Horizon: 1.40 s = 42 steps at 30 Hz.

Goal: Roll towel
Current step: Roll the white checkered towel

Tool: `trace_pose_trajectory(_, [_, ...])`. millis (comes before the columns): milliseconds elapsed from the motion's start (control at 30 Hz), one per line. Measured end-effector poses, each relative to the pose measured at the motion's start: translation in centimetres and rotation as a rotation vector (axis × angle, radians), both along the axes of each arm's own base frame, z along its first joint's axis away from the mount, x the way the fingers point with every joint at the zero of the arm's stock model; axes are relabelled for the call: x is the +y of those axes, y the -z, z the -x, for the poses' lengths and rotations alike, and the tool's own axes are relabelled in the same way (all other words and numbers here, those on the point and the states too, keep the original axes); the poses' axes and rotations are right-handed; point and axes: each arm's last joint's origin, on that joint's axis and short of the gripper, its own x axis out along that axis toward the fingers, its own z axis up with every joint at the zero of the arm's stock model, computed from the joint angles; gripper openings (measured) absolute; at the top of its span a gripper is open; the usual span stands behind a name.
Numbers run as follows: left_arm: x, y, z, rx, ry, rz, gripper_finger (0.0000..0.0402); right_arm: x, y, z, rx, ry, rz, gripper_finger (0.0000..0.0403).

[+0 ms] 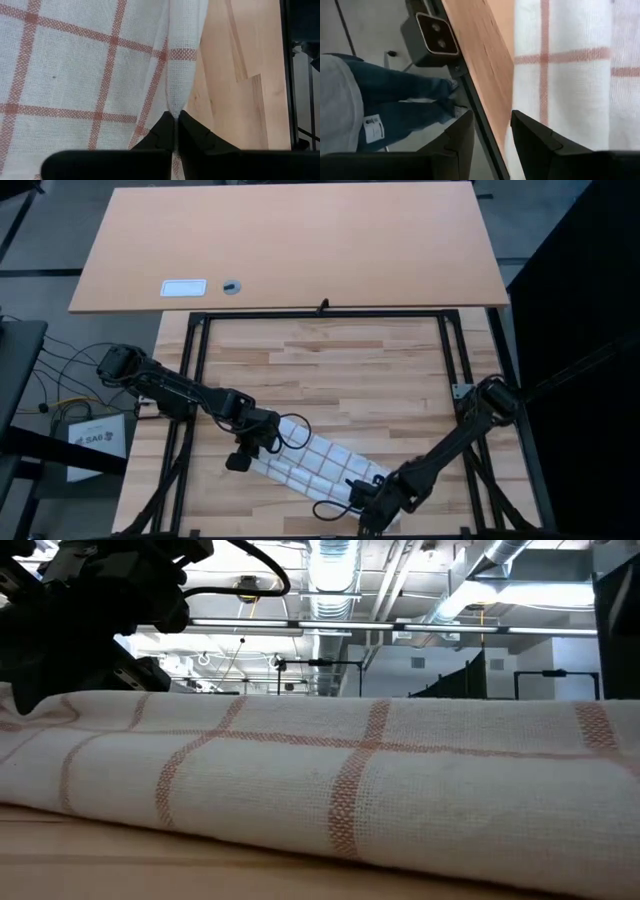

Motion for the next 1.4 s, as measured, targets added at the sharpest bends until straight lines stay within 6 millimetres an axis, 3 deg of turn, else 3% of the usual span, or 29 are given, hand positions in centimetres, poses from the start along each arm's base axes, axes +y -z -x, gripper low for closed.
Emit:
trace_pose_trajectory(300, [0.0,0.0,0.0,-0.008,0.000,-0.015,0.0000,1.4,3.0,0.0,0.069,-0.026,-0.015,0.0118])
trace_pose_trajectory(500, [0.1,0.0,0.1,0.000,0.002,-0.022,0.0000,1.4,3.1,0.4,0.094,-0.028,0.010,0.0118])
trace_pose_trajectory(867, [0.1,0.1,0.2,0.005,0.024,-0.034,0.0000,5.4,3.1,4.9,0.250,-0.095,-0.100,0.0118])
trace_pose_trajectory(1000, [0.1,0.1,0.2,0.006,0.021,-0.034,0.0000,6.0,2.2,6.2,0.286,-0.078,-0.117,0.0118])
trace_pose_trajectory(1167, [0.2,0.1,0.2,0.003,0.017,-0.033,0.0000,5.4,-0.6,3.3,0.110,-0.065,-0.117,0.0118])
trace_pose_trajectory(1400, [0.2,0.1,0.1,0.008,0.004,-0.030,0.0000,3.5,2.0,-0.1,0.077,-0.105,-0.065,0.0118])
